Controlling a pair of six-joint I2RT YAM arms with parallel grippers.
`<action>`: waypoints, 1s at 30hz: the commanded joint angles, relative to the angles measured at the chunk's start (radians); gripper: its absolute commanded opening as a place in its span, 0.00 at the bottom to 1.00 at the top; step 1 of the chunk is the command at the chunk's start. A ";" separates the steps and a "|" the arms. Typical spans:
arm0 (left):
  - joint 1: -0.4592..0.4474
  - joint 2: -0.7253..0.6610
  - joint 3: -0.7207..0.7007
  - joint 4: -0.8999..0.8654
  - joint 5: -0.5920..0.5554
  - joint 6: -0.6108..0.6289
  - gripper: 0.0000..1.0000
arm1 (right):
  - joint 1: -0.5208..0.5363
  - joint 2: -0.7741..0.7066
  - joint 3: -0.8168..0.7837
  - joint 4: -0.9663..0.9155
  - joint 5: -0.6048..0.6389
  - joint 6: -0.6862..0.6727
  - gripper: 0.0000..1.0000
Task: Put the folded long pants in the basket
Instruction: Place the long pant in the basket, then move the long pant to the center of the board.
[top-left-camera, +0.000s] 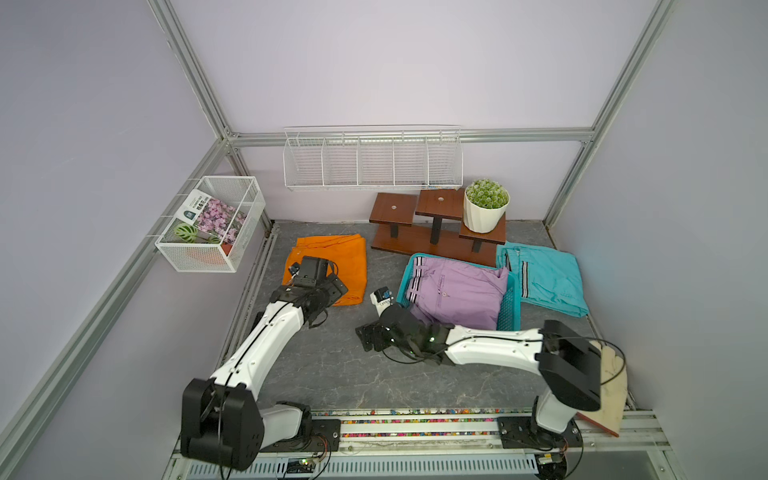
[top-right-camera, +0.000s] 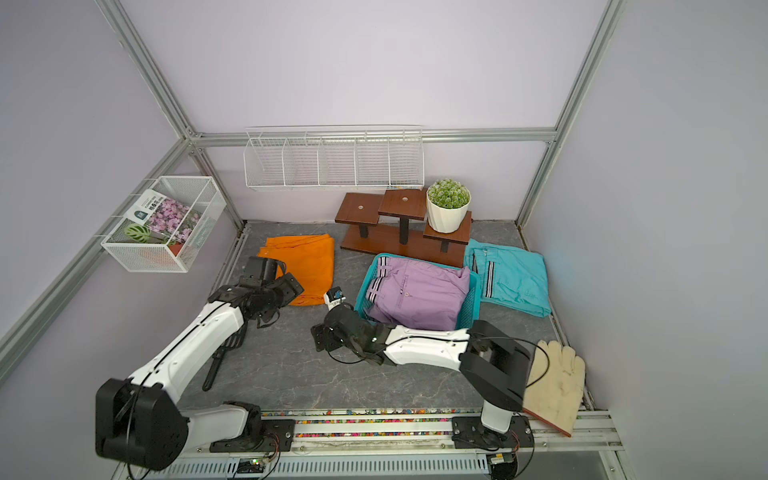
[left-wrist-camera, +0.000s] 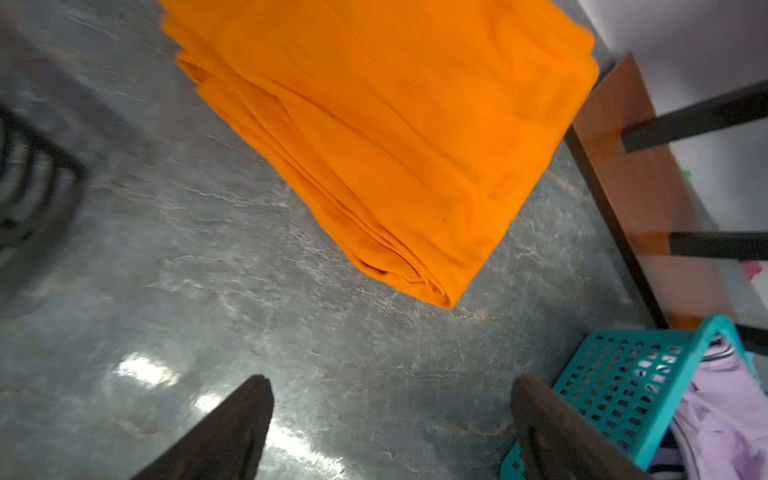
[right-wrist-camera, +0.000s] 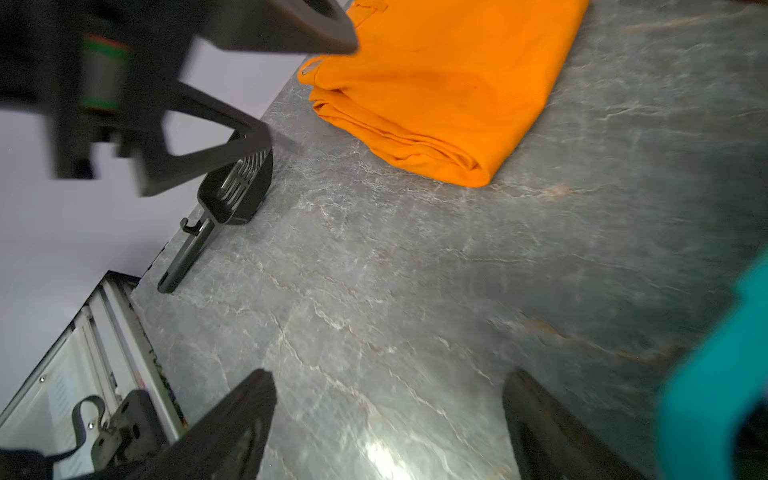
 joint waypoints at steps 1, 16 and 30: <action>0.075 -0.157 -0.081 -0.110 -0.120 -0.069 0.94 | -0.005 0.078 0.076 0.048 0.003 0.059 0.91; 0.104 -0.612 -0.349 -0.057 -0.041 -0.058 0.98 | -0.156 0.502 0.516 -0.089 0.093 0.189 0.90; 0.105 -0.650 -0.365 -0.039 -0.056 -0.059 0.98 | -0.221 0.731 0.857 -0.241 -0.002 0.207 0.82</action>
